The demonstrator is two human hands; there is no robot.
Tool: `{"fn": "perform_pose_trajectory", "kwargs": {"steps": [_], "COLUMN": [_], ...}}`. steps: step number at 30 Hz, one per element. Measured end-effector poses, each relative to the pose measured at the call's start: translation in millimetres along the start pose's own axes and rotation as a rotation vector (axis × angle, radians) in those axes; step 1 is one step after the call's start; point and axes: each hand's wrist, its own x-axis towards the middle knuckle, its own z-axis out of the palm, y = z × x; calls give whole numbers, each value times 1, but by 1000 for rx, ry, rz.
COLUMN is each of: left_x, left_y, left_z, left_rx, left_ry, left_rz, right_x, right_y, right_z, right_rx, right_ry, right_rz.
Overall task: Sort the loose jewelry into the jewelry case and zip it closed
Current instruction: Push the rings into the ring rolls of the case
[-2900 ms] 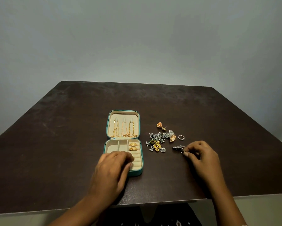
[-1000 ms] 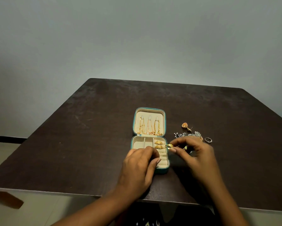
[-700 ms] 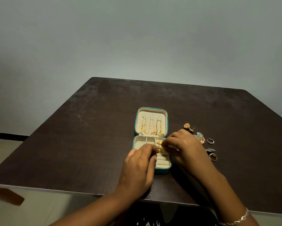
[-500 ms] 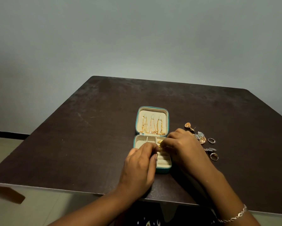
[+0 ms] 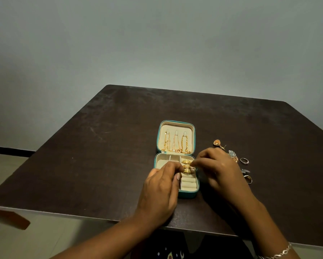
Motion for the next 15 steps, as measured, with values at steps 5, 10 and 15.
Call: {"fn": "perform_pose_trajectory", "kwargs": {"steps": [5, 10, 15], "left_x": [0, 0, 0], "left_y": [0, 0, 1], "left_z": [0, 0, -1], "left_rx": [0, -9, -5], "left_ry": [-1, 0, -3], "left_rz": [6, 8, 15], "right_x": [-7, -8, -9], "right_y": [-1, -1, -2], "right_z": [7, 7, 10], "right_rx": [-23, -14, -4], "right_ry": [-30, -32, -3], "right_rz": [-6, 5, -8]}}
